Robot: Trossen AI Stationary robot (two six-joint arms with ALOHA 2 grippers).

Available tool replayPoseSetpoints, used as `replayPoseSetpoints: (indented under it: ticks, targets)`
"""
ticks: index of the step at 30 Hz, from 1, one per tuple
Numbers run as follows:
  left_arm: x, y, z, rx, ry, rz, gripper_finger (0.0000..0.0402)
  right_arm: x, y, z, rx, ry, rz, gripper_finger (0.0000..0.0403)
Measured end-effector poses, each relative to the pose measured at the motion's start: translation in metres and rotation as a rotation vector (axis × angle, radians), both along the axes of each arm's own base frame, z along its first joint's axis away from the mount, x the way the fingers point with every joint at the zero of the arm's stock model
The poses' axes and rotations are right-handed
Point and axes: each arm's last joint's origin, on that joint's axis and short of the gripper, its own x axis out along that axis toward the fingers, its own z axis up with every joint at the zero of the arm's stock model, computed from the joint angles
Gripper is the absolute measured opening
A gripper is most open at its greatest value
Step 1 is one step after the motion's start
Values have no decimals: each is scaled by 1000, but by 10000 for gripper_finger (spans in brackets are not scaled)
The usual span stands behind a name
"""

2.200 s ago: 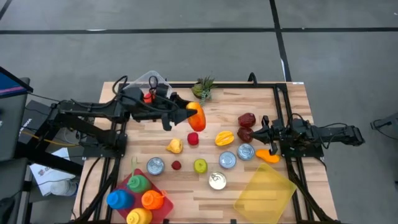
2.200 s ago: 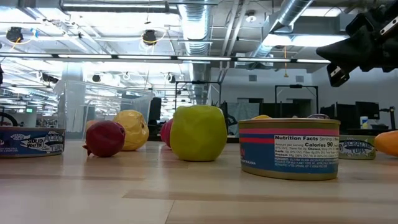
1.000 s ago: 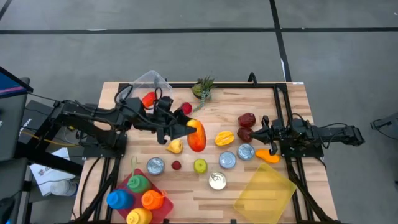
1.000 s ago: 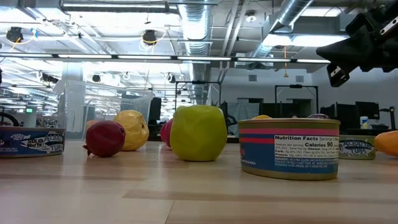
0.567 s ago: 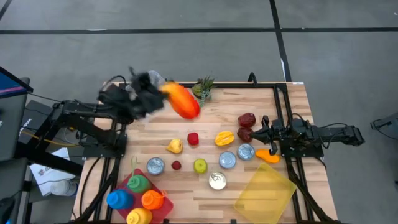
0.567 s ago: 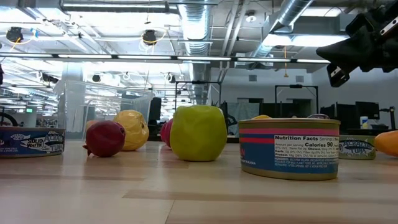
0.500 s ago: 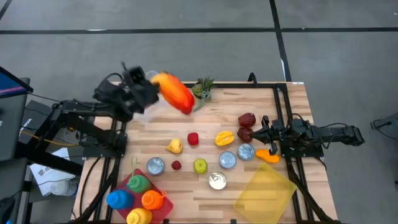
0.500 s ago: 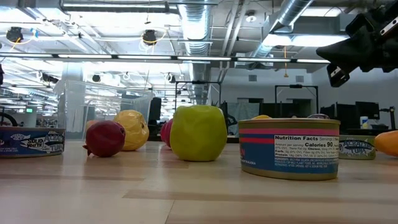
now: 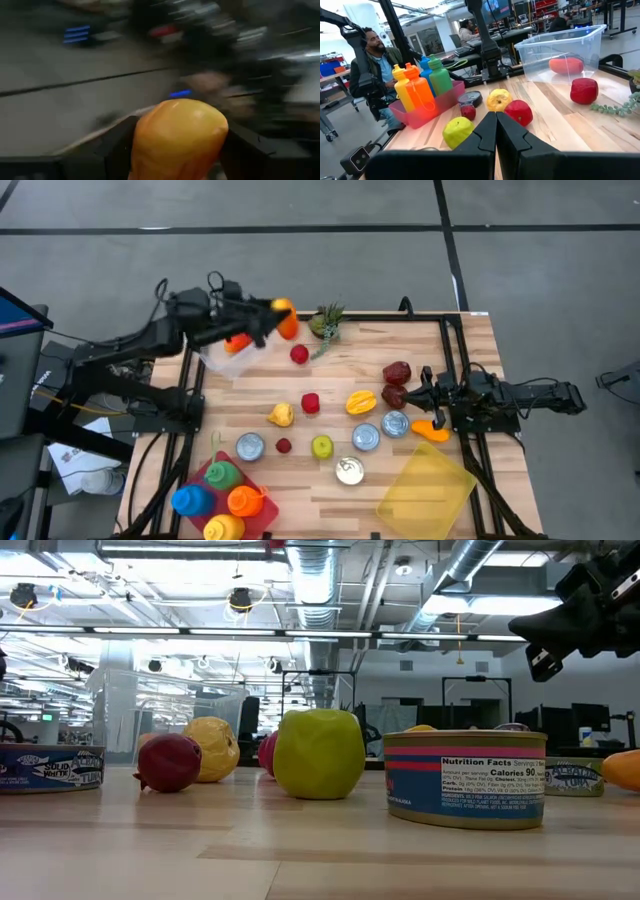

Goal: Pick & Place Food Item
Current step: Put the orange red mango into the transparent bin

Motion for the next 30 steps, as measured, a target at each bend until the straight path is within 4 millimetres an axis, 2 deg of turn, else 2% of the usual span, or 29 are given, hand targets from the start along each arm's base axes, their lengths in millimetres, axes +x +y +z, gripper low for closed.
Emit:
replayPoseSetpoints:
  ticks: [5,10,13,17,30]
  targets:
    - [-36,38,-32,-32,423,342,235,0,0,0,0,-1,0,0]
    - [-51,69,-62,-166,714,484,235,0,0,0,0,-1,0,0]
    - [-48,86,-74,-201,802,497,235,0,0,0,0,-1,-1,0]
    - [-39,100,-84,-253,801,407,235,0,0,0,0,-1,0,0]
    - [-5,128,-130,-303,1000,350,237,0,0,0,0,-1,0,0]
